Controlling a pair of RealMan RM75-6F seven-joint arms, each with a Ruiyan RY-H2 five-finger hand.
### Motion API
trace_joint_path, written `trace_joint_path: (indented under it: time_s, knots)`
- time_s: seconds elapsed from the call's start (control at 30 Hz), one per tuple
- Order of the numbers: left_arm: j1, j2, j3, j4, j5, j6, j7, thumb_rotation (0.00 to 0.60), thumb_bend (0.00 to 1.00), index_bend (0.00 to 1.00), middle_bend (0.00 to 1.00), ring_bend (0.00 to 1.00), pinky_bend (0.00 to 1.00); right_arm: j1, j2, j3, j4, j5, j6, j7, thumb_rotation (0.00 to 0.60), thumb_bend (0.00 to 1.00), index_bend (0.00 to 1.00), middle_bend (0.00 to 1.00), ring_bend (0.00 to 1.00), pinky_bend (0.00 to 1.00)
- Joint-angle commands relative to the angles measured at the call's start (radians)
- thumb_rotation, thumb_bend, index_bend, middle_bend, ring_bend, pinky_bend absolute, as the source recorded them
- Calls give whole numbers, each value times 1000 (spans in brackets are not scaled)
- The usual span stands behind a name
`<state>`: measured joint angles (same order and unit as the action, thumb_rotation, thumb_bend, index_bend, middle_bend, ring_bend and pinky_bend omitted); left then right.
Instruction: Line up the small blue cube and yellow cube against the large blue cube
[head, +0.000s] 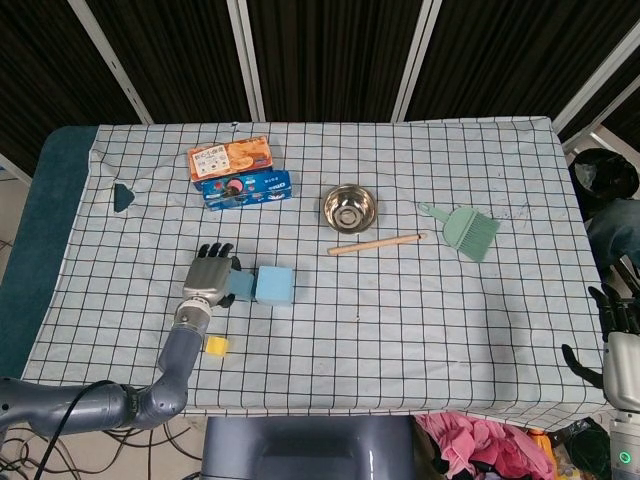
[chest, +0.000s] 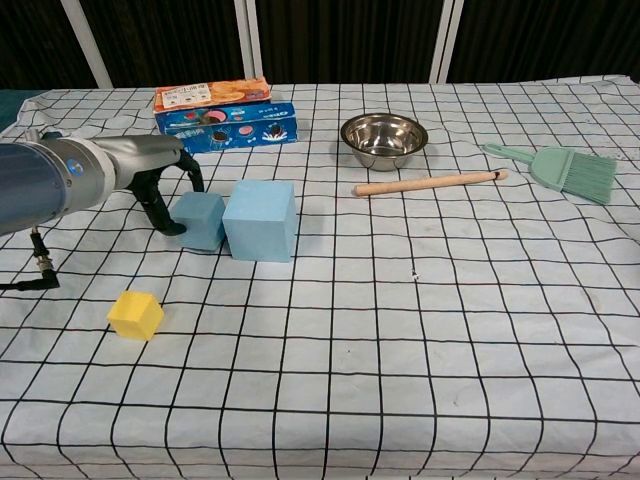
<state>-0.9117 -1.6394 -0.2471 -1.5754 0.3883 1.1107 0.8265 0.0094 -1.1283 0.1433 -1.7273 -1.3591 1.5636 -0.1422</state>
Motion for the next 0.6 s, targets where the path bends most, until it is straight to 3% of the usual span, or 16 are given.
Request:
trace_joint_path:
  time_s: [0.03, 0.33, 0.6]
  knots:
    - [-13, -20, -5, 13, -8, 17, 9, 600, 346, 435, 88, 0, 0, 0, 0, 0, 0, 0, 0, 0, 600, 213, 102, 66, 212, 120]
    - [-36, -78, -15, 49, -35, 82, 43, 600, 346, 445, 95, 0, 0, -5, 7, 3, -1, -1, 7, 17, 600, 214, 102, 66, 212, 120]
    - [-53, -105, -53, 47, -113, 108, 83, 600, 346, 443, 95, 0, 0, -5, 7, 4, 0, -1, 6, 21, 600, 214, 102, 66, 211, 120]
